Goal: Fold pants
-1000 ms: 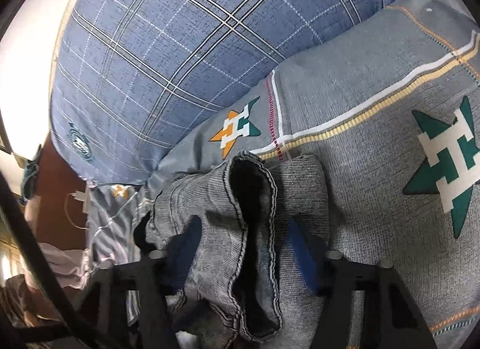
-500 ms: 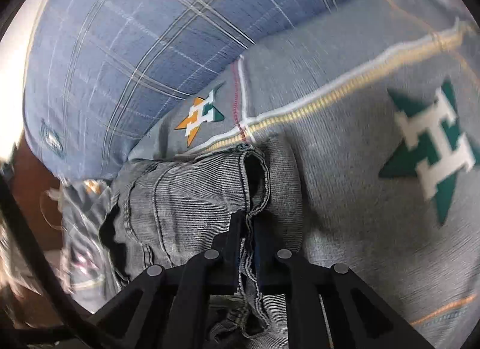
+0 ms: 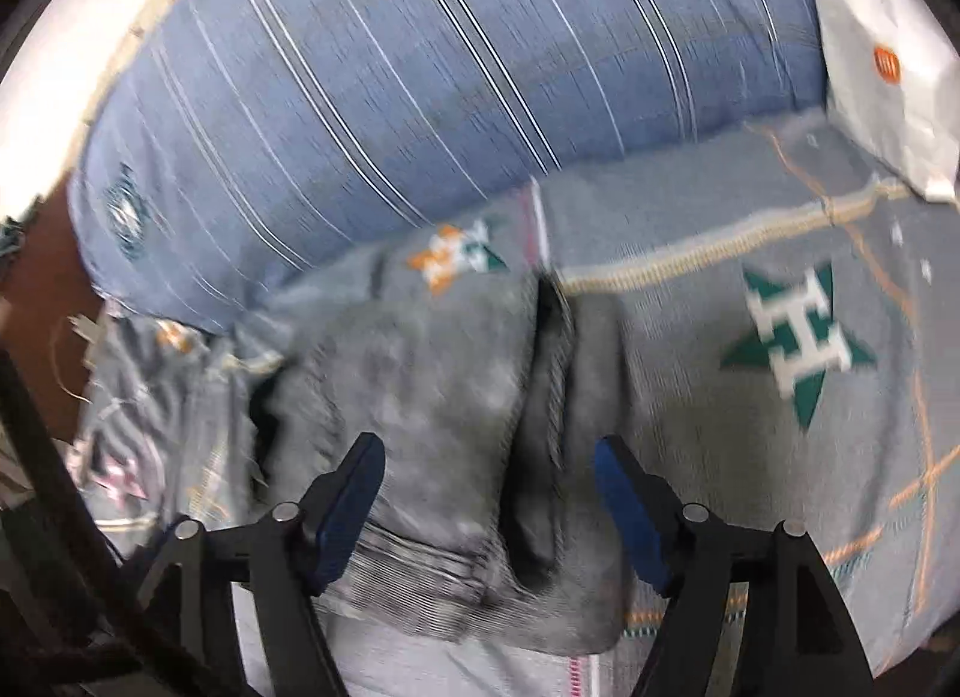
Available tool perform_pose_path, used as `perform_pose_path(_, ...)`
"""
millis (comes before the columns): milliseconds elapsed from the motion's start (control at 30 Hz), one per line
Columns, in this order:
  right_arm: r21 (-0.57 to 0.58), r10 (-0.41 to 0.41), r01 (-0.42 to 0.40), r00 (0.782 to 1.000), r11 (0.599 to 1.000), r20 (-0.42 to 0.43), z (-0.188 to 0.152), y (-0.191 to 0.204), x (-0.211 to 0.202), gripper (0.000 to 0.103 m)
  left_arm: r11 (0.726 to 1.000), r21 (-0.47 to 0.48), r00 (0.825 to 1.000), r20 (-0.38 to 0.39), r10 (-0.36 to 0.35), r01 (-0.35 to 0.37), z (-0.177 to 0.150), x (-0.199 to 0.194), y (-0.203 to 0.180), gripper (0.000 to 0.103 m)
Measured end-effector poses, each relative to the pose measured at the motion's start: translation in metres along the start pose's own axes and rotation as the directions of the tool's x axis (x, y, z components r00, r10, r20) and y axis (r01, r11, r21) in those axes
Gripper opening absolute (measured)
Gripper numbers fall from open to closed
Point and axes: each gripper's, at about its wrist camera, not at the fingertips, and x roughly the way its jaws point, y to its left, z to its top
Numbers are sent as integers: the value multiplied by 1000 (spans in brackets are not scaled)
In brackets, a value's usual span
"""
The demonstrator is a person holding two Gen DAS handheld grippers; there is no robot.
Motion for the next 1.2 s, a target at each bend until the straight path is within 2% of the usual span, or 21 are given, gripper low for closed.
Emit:
perform_pose_path(67,17,-75,76,994,997,-76,-7,-14,25,76,999,-35,999,-17,30,-30,-2,2,8,73)
perform_pose_path(133,72,-73,82,990,994,-117,-8,-29,35,76,996,-77,999,-17,32,-33,-4,-3,17,73)
perform_pose_path(200,153,49,-37,996,987,-75,-6,-41,25,76,995,-93,1000,-14,20,-21,-1,-13,19,73)
perform_pose_path(267,202,156,-150,988,968,-16,-3,-49,13,76,995,-100,1000,-18,12,-14,2,-12,21,73)
perform_pose_path(333,227,212,-208,977,951,5,-4,-54,9,76,991,-131,1000,-31,4,-8,9,-7,29,73)
perform_pose_path(433,255,285,-273,959,927,-8,-3,-60,14,76,982,-189,998,-57,-20,9,19,3,38,73)
perform_pose_path(567,232,278,-267,960,935,-17,-2,-56,16,76,972,-234,996,-78,-37,18,24,14,43,73)
perform_pose_path(800,222,282,-272,959,936,-13,-2,-51,18,77,973,-231,994,-107,-22,-4,23,27,42,73)
perform_pose_path(900,225,284,-276,959,934,-5,-1,-53,18,77,970,-245,992,-116,-41,12,24,30,45,73)
perform_pose_path(1200,238,314,-321,947,917,68,3,-56,3,77,957,-288,993,-106,-50,17,28,25,66,73)
